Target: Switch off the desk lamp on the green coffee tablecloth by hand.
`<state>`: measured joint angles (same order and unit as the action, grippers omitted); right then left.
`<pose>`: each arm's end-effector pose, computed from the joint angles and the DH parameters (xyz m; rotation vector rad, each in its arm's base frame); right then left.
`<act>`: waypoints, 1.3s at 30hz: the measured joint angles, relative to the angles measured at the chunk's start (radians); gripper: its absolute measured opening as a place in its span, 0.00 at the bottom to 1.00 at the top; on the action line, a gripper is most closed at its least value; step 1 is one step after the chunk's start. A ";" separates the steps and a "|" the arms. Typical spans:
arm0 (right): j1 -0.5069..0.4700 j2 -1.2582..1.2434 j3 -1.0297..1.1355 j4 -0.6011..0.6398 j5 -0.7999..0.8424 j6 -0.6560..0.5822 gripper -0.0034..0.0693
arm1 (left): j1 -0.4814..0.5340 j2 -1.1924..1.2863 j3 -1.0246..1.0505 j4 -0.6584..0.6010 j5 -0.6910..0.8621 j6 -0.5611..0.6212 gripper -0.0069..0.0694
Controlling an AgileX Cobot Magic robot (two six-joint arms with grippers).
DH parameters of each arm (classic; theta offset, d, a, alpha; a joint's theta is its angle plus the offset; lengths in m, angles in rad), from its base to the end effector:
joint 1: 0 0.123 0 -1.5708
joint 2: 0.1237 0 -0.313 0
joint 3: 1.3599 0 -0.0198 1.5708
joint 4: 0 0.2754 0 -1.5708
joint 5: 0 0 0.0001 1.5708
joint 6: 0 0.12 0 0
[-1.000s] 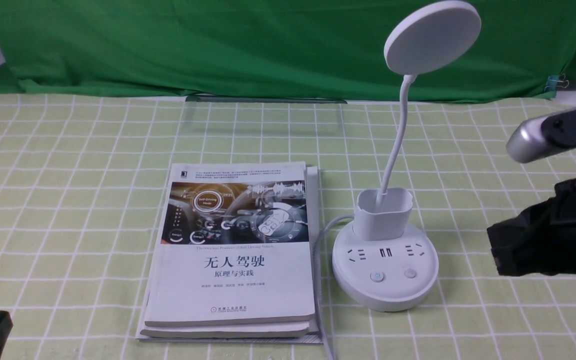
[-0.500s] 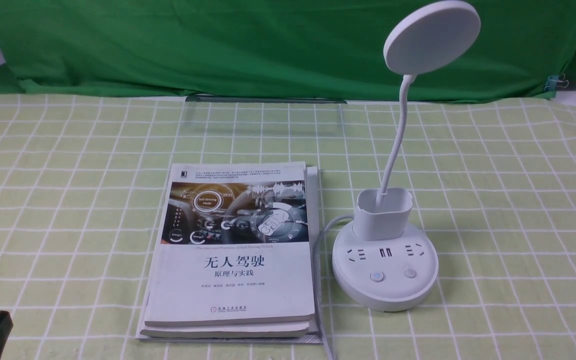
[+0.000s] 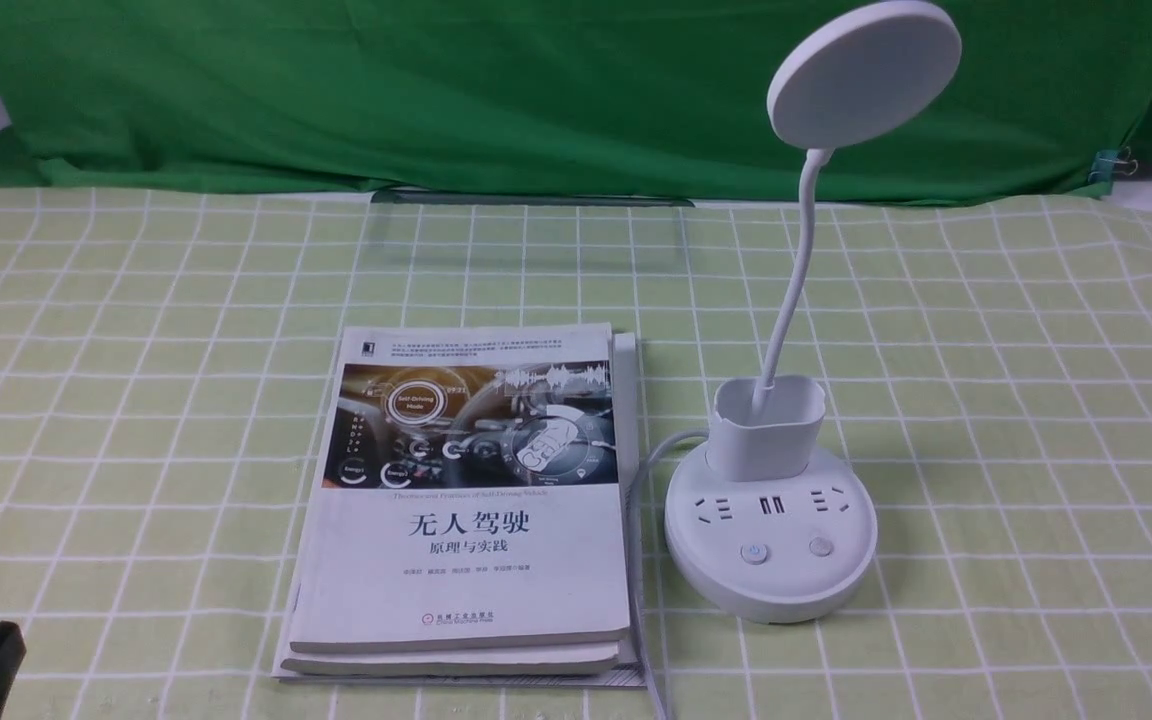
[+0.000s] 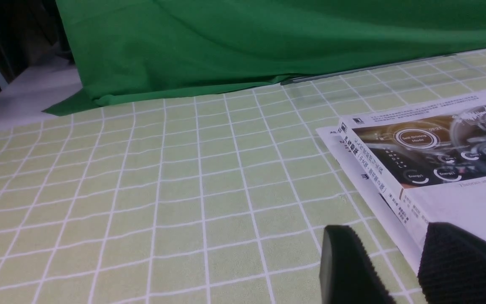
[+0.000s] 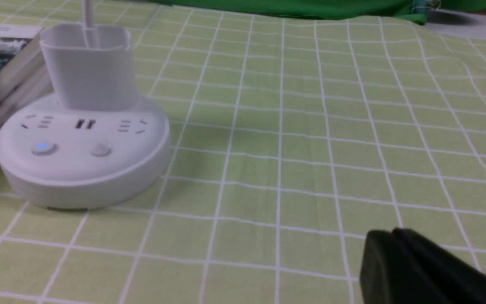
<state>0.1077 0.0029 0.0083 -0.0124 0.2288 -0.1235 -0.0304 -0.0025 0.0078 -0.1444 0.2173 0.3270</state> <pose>0.0808 0.0084 0.1848 -0.2071 1.7112 -0.0230 0.0809 -0.0062 0.1871 0.2070 1.6921 0.0895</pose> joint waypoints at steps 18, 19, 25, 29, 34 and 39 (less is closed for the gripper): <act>0.000 -0.001 0.001 -0.001 0.002 -0.001 0.11 | 0.000 0.000 0.000 0.000 0.000 0.000 0.41; 0.000 -0.001 0.001 -0.001 0.002 -0.001 0.11 | 0.000 0.000 0.000 0.000 0.000 0.000 0.41; 0.000 -0.001 0.001 -0.001 0.002 -0.001 0.14 | 0.000 0.000 0.000 0.000 0.000 0.000 0.41; 0.000 -0.001 0.001 -0.001 0.002 -0.001 0.15 | 0.000 0.000 0.000 0.000 0.000 0.000 0.41; 0.000 -0.001 0.001 -0.001 0.002 0.000 0.17 | 0.000 0.000 0.000 0.000 0.000 0.000 0.41; 0.000 -0.001 0.001 -0.001 0.002 0.000 0.20 | 0.000 0.000 0.000 0.000 0.000 0.000 0.41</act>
<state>0.1077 0.0022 0.0090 -0.0135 0.2305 -0.1237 -0.0304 -0.0025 0.0078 -0.1444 0.2173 0.3270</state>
